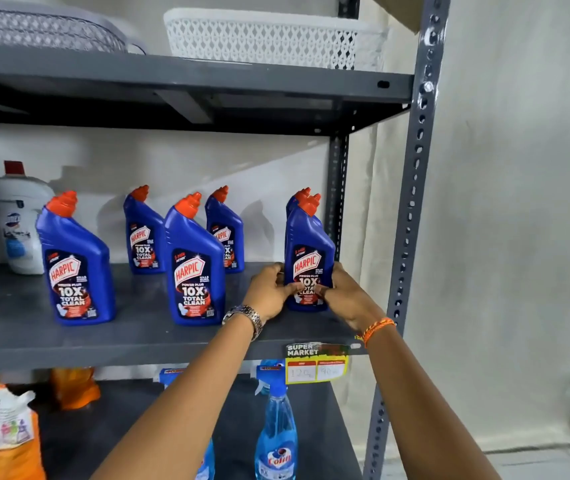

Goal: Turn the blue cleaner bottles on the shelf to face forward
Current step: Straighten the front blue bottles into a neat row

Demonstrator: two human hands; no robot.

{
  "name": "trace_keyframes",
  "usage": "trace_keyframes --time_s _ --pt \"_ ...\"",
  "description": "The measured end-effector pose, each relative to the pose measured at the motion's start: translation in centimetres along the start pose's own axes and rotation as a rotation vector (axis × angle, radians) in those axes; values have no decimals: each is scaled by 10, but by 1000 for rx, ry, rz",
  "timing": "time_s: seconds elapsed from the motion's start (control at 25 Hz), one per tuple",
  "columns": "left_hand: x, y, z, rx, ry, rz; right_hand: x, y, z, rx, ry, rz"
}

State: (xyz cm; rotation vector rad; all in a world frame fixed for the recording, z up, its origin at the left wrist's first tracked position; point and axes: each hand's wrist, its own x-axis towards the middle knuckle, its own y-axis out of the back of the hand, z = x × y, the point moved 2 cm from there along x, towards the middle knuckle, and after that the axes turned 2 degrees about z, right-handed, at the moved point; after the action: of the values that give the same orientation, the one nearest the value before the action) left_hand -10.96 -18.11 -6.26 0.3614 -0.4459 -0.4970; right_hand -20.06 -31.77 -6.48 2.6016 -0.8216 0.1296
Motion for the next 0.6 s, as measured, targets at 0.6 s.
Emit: trace_keyframes --time_s 0.6 --pt "-36 1 18 -6 -19 -17 -45 12 -7 -19 38 -50"
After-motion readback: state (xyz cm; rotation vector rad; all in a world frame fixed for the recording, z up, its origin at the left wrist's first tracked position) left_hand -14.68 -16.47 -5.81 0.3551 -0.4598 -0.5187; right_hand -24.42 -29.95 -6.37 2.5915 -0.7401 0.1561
